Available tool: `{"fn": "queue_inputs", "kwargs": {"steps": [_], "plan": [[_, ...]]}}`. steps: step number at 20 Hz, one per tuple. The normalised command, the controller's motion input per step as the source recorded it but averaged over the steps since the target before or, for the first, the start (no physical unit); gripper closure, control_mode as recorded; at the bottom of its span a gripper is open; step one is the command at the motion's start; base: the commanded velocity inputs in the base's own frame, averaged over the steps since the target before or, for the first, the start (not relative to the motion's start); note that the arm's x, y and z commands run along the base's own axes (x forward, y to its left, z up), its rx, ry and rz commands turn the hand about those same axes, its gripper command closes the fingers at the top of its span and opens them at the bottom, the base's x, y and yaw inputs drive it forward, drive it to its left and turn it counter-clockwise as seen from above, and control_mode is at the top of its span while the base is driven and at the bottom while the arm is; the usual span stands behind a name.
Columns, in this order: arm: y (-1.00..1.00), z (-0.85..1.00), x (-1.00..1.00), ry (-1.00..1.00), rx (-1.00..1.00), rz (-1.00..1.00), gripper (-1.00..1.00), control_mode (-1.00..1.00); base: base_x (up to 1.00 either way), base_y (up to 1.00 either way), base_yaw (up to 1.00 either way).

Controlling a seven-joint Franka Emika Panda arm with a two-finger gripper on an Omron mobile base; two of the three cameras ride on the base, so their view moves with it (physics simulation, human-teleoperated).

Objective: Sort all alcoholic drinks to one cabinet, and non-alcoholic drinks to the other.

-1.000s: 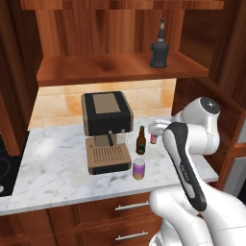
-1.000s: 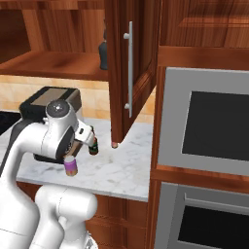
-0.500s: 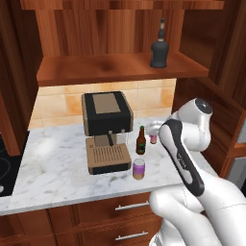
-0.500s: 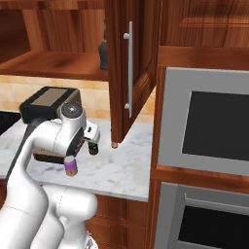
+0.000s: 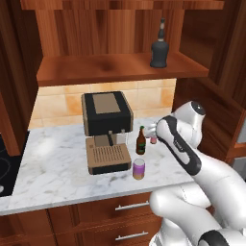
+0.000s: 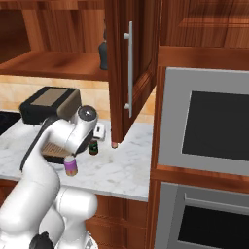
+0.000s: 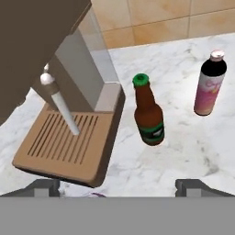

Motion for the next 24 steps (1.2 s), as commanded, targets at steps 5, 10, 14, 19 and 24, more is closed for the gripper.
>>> {"fn": "queue_inputs", "kwargs": {"steps": [5,10,14,19,24], "plan": [[0.0,-0.15,0.56,0.0,0.0,0.05,-1.0,-1.0,0.0,0.0,0.0],[0.0,-0.19,0.35,0.0,0.0,0.04,-1.0,-1.0,0.0,0.0,0.0],[0.0,-0.23,0.25,0.0,0.0,0.05,-1.0,-1.0,0.0,0.0,0.0],[0.0,-0.25,0.1,0.0,0.0,0.07,-1.0,-1.0,0.0,0.0,0.0],[0.03,-0.21,0.16,0.0,0.0,0.06,-1.0,-1.0,0.0,0.0,0.0]]}}
